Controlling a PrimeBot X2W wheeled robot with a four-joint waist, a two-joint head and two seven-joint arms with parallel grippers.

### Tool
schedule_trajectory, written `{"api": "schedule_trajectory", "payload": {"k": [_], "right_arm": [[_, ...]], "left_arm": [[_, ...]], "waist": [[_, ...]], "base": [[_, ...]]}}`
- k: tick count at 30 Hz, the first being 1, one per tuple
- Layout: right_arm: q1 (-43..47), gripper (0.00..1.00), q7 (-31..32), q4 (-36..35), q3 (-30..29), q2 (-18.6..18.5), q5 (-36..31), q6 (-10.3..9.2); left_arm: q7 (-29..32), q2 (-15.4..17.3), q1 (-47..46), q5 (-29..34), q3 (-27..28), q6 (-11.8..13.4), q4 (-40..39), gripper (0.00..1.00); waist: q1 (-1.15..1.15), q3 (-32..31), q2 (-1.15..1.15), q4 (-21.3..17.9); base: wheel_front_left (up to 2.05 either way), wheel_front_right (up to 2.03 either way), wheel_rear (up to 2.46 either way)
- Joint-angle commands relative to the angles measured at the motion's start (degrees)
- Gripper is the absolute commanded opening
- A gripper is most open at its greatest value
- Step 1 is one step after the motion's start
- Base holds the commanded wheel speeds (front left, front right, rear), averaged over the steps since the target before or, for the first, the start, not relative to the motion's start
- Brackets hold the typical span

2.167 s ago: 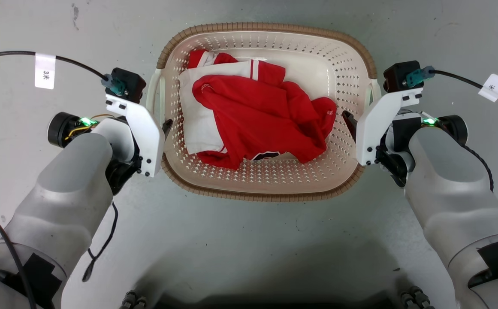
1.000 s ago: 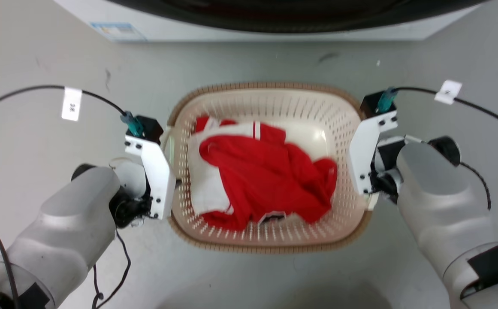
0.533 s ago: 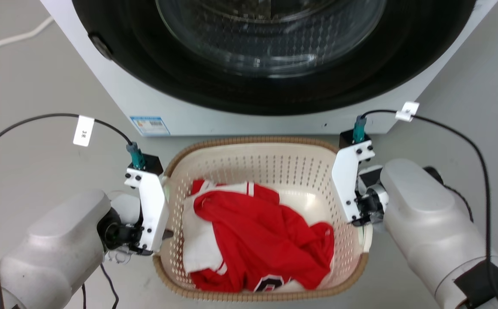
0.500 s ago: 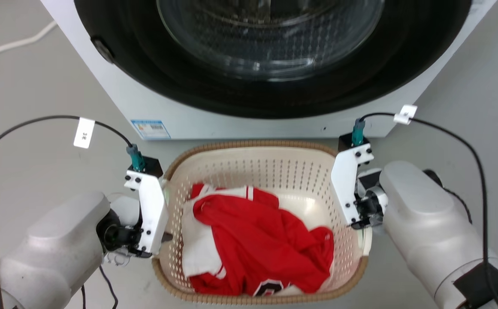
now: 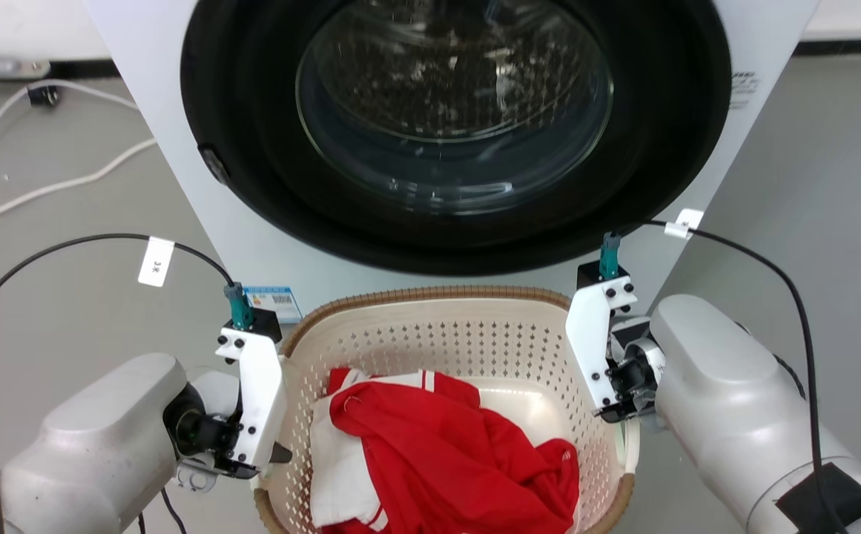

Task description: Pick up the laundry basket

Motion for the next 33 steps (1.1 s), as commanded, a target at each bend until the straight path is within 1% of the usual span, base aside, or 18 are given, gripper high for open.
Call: {"api": "schedule_trajectory", "payload": {"k": [1, 6, 11, 33], "right_arm": [[0.45, 0.0, 0.47, 0.21, 0.63, -1.87, -0.35, 0.16], [2.09, 0.0, 1.77, 0.59, 1.09, -1.85, 1.44, 0.16], [2.59, 0.0, 2.94, 0.14, 2.15, -1.84, 2.53, 0.16], [3.12, 0.0, 2.36, -0.06, 4.78, -1.72, 5.89, 0.17]], "left_arm": [[0.78, 1.6, 0.9, 0.54, -0.51, 0.08, 1.01, 0.0], [2.23, 1.43, 2.09, -0.11, -0.54, 0.08, 1.1, 0.0], [3.48, 1.43, 2.74, -0.63, -0.54, 0.08, 0.98, 0.0], [4.61, 1.91, 2.47, -1.54, -0.56, 0.07, 0.87, 0.0]], "waist": [[0.01, -1.68, 0.0, -0.12], [0.01, -4.68, 0.0, -0.33], [0.01, -5.76, 0.0, -0.47], [0.01, -6.65, 0.0, -0.58]], "base": [[0.0, 0.0, 0.0], [0.0, 0.0, 0.0], [0.0, 0.0, 0.0], [0.0, 0.0, 0.0]]}}
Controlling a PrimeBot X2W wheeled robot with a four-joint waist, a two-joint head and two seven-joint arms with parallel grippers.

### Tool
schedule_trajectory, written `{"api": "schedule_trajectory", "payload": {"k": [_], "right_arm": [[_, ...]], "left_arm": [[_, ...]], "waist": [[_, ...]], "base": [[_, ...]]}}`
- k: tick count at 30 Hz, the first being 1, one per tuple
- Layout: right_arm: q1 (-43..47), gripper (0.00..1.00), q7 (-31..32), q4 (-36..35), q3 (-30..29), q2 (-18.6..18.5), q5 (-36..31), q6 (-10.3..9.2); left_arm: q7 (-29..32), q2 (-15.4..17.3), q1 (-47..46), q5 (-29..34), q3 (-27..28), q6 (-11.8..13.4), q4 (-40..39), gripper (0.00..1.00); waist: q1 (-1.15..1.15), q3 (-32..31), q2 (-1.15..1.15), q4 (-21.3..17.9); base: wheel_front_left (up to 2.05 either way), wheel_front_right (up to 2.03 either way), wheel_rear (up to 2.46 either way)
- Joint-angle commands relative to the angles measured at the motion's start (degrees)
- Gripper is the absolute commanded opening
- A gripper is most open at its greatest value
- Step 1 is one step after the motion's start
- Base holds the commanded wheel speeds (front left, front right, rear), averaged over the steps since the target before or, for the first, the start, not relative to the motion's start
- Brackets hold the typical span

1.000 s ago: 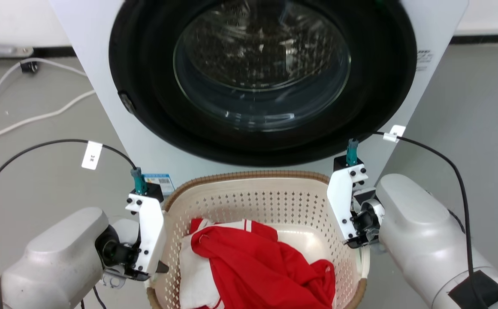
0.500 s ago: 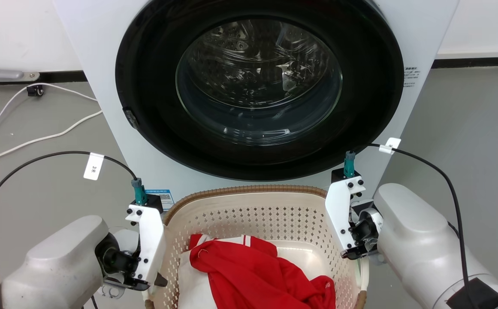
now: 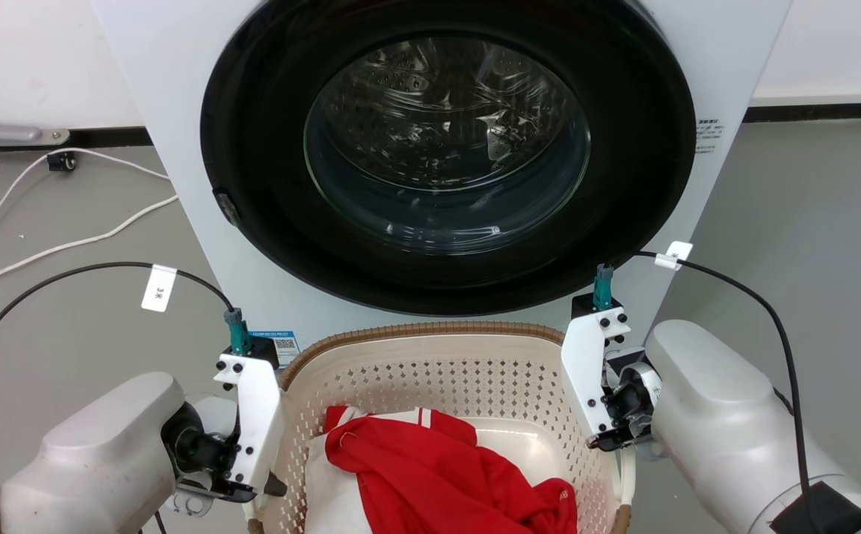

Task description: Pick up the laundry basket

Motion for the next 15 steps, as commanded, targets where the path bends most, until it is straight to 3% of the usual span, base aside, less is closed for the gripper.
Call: {"api": "schedule_trajectory", "payload": {"k": [1, 15], "right_arm": [[0.52, 0.0, -0.01, 0.25, 0.51, -1.52, 0.05, 0.18], [1.05, 0.0, -0.75, 0.7, 2.07, -1.49, 1.87, 0.19]], "left_arm": [[0.47, 1.65, 0.26, 0.71, -0.42, 0.06, 0.81, 0.0], [0.57, 1.47, 0.78, 1.08, -0.38, 0.06, 1.18, 0.0]], "waist": [[0.0, -0.1, 0.0, -0.02], [0.0, -0.83, 0.0, -0.47]], "base": [[0.0, 0.0, 0.0], [0.0, 0.0, 0.0]]}}
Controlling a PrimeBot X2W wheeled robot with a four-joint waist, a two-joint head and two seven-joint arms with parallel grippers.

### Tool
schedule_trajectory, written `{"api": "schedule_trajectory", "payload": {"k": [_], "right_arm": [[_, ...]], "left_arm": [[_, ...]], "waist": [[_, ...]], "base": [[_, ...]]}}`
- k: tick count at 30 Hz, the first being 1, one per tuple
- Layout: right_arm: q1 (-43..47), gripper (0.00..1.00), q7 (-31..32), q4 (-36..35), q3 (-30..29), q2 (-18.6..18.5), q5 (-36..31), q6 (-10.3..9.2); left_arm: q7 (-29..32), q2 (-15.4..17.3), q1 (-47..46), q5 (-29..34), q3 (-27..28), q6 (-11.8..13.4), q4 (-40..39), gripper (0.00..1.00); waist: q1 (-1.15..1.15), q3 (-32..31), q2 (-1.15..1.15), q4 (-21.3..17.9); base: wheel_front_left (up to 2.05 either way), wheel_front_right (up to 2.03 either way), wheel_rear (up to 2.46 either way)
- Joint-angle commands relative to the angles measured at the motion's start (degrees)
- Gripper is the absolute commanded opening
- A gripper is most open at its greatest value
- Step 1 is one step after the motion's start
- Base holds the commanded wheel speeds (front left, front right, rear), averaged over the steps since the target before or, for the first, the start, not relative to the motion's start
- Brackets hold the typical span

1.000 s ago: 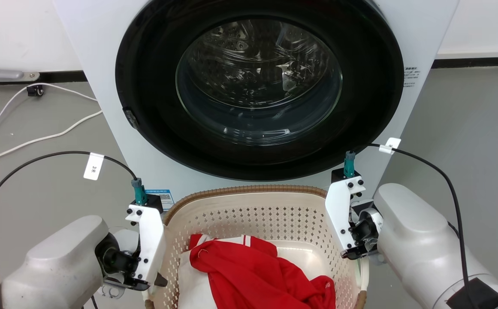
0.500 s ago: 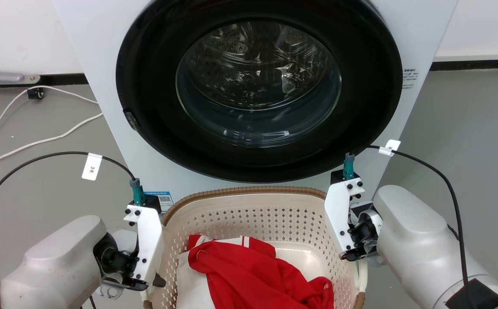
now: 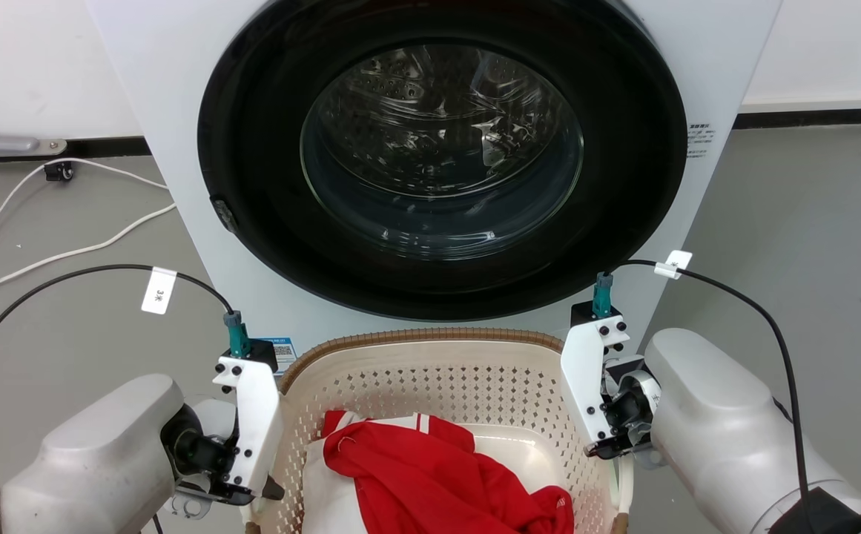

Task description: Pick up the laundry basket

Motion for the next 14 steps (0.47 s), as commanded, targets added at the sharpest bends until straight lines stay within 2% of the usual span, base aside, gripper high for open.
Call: {"api": "schedule_trajectory", "payload": {"k": [1, 14], "right_arm": [[0.46, 0.0, -0.03, 0.45, 0.52, -1.45, -0.23, 0.2], [-0.45, 0.0, -0.49, 1.12, 1.47, -1.47, 1.0, 0.19]], "left_arm": [[0.25, 1.47, 0.71, 0.88, -0.32, 0.08, 0.85, 0.0], [0.49, 1.51, 0.6, 0.98, -0.33, 0.08, 1.15, 0.0]], "waist": [[0.0, -0.03, 0.0, -0.01], [0.0, 0.13, 0.0, 0.09]], "base": [[0.0, 0.0, 0.0], [0.0, 0.0, 0.0]]}}
